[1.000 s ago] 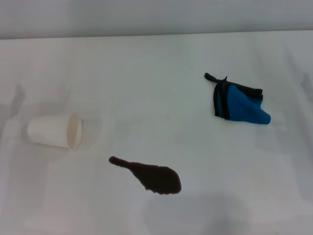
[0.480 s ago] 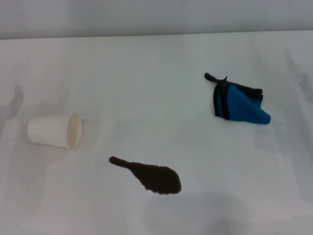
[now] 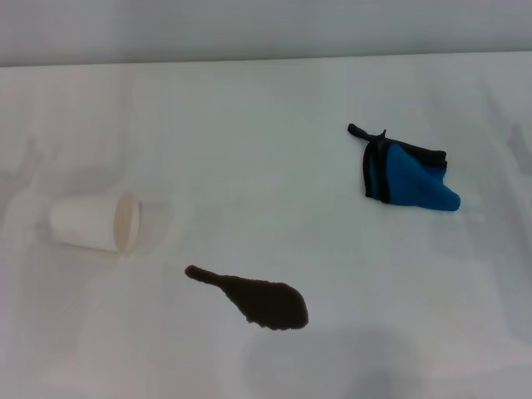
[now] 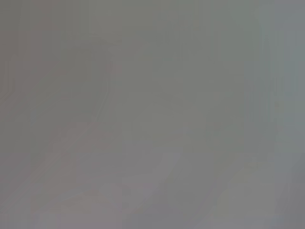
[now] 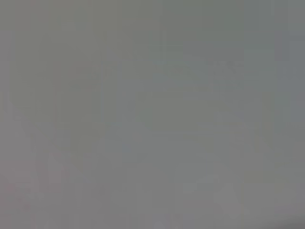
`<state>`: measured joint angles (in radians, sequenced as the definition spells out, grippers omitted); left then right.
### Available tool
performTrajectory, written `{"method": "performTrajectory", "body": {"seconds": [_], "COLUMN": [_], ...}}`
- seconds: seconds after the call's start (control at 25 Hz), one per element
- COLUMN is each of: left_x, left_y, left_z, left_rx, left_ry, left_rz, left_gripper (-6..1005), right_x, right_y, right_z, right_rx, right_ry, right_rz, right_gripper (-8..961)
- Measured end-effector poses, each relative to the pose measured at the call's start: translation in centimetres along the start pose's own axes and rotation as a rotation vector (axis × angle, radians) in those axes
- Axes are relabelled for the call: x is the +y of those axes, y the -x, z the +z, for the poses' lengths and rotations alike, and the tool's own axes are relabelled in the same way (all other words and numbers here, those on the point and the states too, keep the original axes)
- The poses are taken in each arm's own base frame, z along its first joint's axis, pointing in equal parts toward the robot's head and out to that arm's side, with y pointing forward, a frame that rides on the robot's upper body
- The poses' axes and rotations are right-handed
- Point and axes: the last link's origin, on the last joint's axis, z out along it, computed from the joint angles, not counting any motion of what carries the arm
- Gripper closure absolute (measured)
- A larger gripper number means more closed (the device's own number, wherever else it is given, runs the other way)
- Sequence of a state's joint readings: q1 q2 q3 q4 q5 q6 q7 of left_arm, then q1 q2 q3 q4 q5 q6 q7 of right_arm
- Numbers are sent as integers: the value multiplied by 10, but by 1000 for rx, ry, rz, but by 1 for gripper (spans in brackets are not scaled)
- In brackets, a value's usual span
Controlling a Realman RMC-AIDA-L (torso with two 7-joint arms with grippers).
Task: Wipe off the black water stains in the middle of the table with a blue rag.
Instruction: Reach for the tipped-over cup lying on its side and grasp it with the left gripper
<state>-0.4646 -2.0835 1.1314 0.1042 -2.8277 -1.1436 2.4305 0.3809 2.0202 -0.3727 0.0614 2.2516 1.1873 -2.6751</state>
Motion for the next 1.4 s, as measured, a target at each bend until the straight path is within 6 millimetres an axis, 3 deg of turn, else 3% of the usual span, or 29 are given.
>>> {"method": "performTrajectory", "body": {"seconds": [0.24, 0.48, 0.72, 1.04, 1.24, 1.4], "left_x": [10, 12, 18, 21, 31, 40], "left_y": [-13, -44, -70, -111, -129, -140], "left_z": [14, 29, 45, 66, 70, 72], "left_rx": [-20, -65, -229, -544, -698, -801], "left_ry": [115, 264, 426, 544, 624, 688], "left_rz": [-21, -41, 61, 317, 637, 798], "left_gripper": [111, 112, 113, 115, 115, 115], "right_x": [-1, -1, -1, 0, 2, 3], "right_y": [0, 0, 0, 3, 5, 6], "right_z": [-1, -1, -1, 4, 8, 10], "right_rx": [1, 1, 1, -5, -12, -17], "right_ry": [-2, -2, -2, 3, 6, 7], "right_rz": [0, 0, 2, 17, 18, 21], "right_gripper": [83, 83, 82, 82, 82, 83]}}
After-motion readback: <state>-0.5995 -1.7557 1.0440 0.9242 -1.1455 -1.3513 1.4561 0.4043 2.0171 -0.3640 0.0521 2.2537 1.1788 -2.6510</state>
